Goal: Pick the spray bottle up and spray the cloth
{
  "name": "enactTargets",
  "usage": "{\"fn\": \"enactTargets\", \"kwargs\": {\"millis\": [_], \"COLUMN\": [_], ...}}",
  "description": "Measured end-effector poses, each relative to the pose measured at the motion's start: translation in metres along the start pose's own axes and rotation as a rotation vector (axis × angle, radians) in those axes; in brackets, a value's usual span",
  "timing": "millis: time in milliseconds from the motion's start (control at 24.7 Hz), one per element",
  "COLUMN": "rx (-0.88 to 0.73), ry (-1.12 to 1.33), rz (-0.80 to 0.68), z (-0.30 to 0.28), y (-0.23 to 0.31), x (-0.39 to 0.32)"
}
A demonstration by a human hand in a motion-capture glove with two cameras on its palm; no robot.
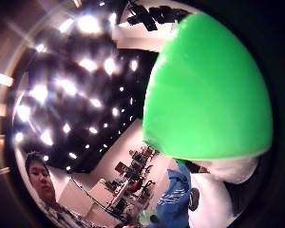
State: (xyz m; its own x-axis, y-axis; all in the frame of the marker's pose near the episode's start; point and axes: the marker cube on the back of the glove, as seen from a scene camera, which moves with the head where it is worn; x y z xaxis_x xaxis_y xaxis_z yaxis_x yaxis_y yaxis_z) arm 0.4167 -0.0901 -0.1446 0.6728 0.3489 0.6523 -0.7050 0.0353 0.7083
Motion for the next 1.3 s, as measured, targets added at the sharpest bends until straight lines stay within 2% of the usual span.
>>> {"fn": "enactTargets", "kwargs": {"millis": [607,1295], "rx": [-0.017,-0.107], "ry": [-0.029,0.018], "rz": [0.025,-0.108], "z": [0.001,0.007], "y": [-0.004,0.004], "x": [0.002,-0.029]}}
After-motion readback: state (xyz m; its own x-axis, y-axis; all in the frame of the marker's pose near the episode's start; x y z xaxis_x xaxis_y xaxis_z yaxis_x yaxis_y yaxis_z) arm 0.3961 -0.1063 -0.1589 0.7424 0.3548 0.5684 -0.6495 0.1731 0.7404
